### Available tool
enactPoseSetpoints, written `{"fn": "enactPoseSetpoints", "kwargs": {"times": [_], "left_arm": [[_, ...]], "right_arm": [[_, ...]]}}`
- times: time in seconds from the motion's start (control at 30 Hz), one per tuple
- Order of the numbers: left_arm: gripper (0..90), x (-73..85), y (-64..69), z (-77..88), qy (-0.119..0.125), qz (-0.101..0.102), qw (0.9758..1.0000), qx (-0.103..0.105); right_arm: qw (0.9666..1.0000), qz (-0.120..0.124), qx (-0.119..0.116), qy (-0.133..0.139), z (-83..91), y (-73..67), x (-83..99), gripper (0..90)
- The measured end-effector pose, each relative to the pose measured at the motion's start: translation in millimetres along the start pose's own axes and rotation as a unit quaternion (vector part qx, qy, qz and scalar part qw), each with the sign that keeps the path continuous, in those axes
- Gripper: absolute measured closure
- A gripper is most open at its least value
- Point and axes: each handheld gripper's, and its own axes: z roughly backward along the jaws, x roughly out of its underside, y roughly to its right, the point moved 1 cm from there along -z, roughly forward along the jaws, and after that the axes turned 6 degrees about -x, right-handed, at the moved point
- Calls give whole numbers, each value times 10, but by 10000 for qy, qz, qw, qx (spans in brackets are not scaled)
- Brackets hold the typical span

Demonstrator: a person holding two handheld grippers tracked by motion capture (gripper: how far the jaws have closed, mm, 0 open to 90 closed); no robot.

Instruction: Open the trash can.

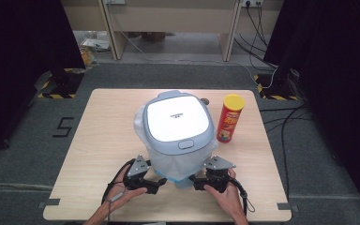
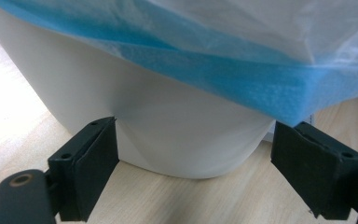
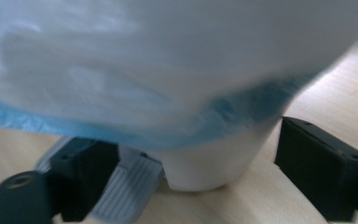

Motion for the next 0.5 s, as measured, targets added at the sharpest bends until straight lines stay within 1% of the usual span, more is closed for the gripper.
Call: {"fn": "enactPoseSetpoints", "kwargs": {"times": [0.03,0.1,0.13,0.17,0.2,0.33,0.4,0.43,0.47,0.5], "left_arm": [[141,-7,-30,-13,-1,11,10000,-29],[131,-15,-75,-32,19,51,10000,-47],[121,-15,-75,-32,19,51,10000,-47],[110,-29,-132,-44,15,64,10000,-75],[99,-34,-155,-49,29,70,9999,-88],[92,-65,-304,-61,82,134,9998,-131],[95,-79,-379,-69,121,167,9996,-193],[102,-79,-379,-69,121,167,9996,-193],[113,-88,-448,-72,182,232,9993,-240],[125,-88,-448,-72,182,232,9993,-240]], "right_arm": [[9999,39,104,-50,-33,-14,-26,102],[9999,16,111,-16,-68,-10,-47,105],[9999,-11,117,-24,-84,-14,-60,112],[9999,-28,125,-41,-97,-17,-76,127],[9999,-32,148,-28,-116,-20,-91,146],[9999,-46,103,14,-192,-20,-148,163],[9999,-108,92,89,-248,-20,-177,180],[9998,-126,84,109,-273,-16,-191,190],[9999,-89,82,100,-307,-12,-215,194],[9999,-83,76,82,-324,-12,-232,196]]}}
